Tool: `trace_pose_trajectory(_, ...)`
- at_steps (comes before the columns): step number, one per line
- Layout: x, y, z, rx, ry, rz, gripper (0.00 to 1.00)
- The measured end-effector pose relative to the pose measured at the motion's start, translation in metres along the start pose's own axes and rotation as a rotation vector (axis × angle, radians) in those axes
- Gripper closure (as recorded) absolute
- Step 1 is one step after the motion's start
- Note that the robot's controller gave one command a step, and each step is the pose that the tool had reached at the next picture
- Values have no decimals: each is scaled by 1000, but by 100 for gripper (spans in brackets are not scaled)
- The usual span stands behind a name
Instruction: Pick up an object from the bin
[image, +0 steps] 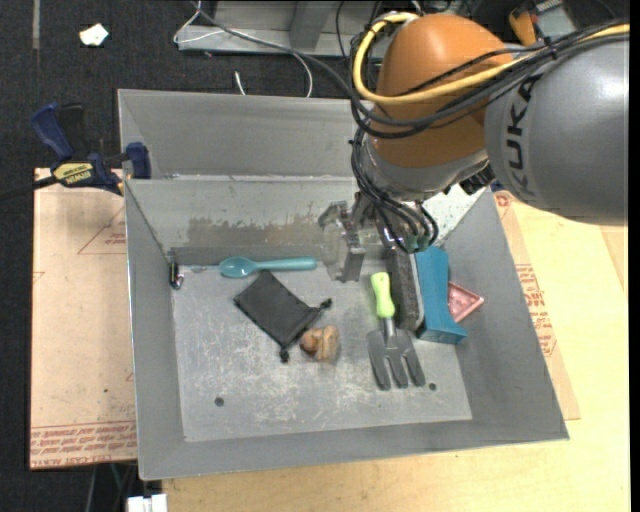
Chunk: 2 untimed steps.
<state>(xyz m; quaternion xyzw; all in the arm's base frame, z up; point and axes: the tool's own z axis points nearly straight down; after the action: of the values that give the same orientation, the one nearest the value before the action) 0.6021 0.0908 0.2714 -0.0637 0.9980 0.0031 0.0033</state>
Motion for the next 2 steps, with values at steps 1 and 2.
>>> trace_pose_trajectory(1,-6,10,41,0,-10,14,100)
trace_pose_trajectory(2,-2,11,89,0,-1,22,100)
